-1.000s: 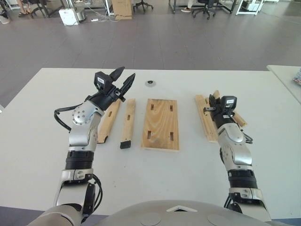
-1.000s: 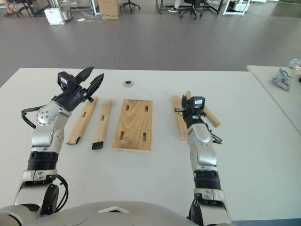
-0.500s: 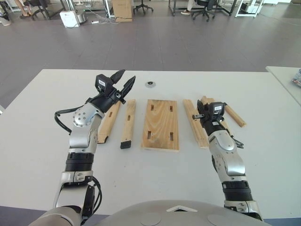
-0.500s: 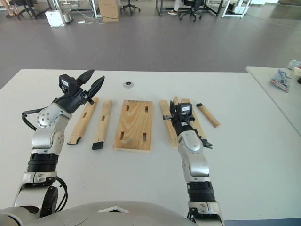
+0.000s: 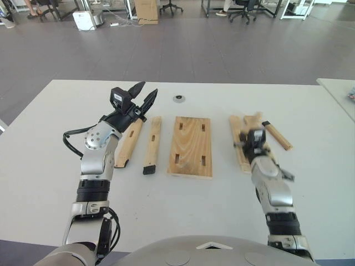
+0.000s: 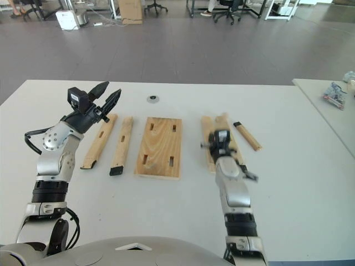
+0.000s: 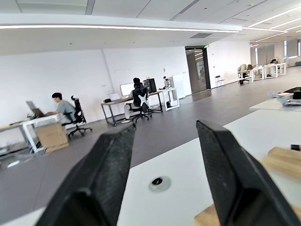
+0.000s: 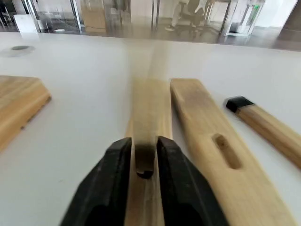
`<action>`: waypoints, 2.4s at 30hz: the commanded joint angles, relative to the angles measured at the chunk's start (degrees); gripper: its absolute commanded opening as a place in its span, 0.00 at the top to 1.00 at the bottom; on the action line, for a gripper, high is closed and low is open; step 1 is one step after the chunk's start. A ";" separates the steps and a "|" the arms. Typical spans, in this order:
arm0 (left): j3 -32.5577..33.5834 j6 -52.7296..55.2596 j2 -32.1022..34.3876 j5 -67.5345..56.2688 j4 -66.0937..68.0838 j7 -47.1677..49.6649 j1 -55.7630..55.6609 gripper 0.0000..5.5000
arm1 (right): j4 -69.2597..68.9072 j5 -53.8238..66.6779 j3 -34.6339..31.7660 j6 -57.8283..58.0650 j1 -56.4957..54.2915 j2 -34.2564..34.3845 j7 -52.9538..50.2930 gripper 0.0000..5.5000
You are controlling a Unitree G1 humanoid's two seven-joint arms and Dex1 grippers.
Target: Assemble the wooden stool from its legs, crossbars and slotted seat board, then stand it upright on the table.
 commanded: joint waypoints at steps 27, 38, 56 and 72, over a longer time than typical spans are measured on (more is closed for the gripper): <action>-1.12 1.19 -1.53 0.34 -5.65 3.55 5.22 0.57 | -10.98 4.44 -0.80 29.97 6.00 -6.68 8.61 0.62; 2.93 11.98 0.67 -9.03 -6.59 2.15 -1.57 0.57 | -15.09 16.89 -10.80 29.02 -5.76 -6.93 15.15 0.62; 12.15 59.44 4.31 -59.38 -3.79 0.32 -24.54 0.23 | -21.23 72.74 -20.82 43.17 -29.04 -15.83 23.91 0.62; 10.49 62.54 3.44 -64.73 -7.51 -0.87 -22.76 0.36 | -21.98 80.63 -11.76 40.96 -28.32 -20.36 25.15 0.62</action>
